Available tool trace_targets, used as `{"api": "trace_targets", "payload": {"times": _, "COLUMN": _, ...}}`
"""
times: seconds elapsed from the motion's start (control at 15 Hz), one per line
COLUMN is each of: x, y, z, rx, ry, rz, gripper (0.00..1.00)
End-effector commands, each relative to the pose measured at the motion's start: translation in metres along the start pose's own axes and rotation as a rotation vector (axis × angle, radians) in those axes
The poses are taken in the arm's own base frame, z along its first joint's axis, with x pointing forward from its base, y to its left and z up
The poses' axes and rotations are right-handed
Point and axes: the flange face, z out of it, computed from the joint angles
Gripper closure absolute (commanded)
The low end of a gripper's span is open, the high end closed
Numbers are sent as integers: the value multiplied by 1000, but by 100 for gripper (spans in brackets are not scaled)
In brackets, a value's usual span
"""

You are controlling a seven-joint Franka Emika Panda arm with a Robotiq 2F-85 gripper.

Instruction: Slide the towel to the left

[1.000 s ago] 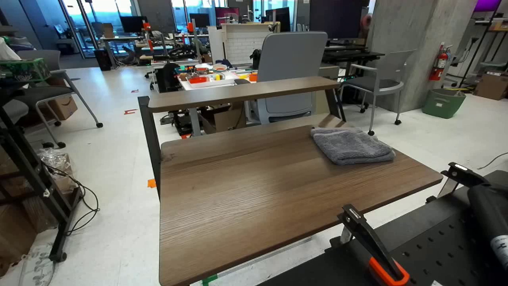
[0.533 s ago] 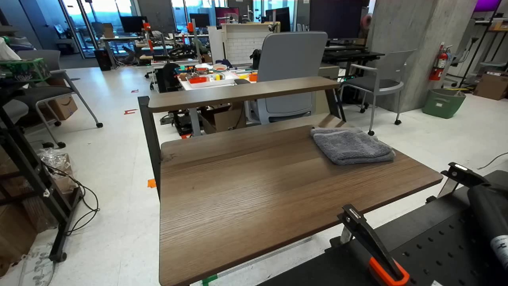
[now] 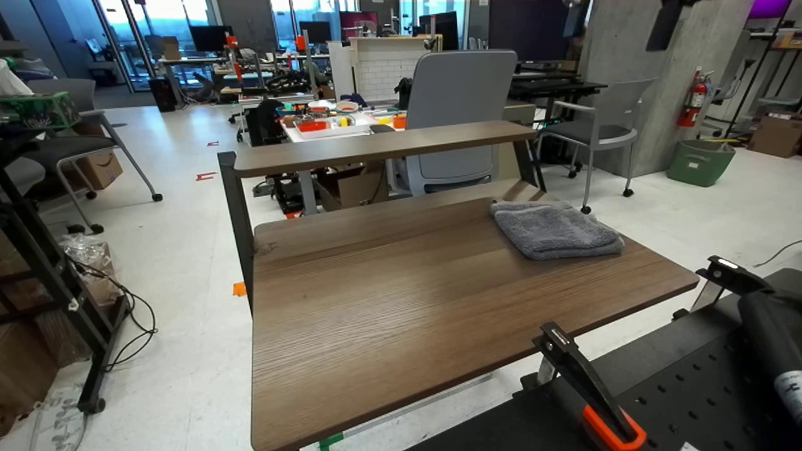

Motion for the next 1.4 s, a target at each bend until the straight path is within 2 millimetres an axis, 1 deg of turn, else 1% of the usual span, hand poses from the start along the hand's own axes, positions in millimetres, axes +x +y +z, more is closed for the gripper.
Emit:
{"api": "trace_targets", "payload": {"times": 0.0, "x": 38, "y": 14, "z": 43, "rx": -60, "ry": 66, "rz": 75, "gripper": 0}}
{"api": "trace_targets", "payload": {"times": 0.27, "x": 67, "y": 22, "z": 90, "rx": -72, "ry": 159, "rz": 131, "gripper": 0}}
{"api": "trace_targets", "payload": {"times": 0.47, "x": 88, "y": 31, "z": 121, "rx": -57, "ry": 176, "rz": 172, "gripper": 0}}
{"api": "trace_targets", "payload": {"times": 0.8, "x": 118, "y": 51, "z": 158, "rx": -37, "ry": 182, "rz": 242, "gripper": 0}}
{"api": "trace_targets", "payload": {"times": 1.0, "x": 129, "y": 55, "z": 179, "rx": -32, "ry": 161, "rz": 257, "gripper": 0}}
{"api": "trace_targets", "payload": {"times": 1.33, "x": 142, "y": 60, "z": 217, "rx": -34, "ry": 131, "rz": 273, "gripper": 0}}
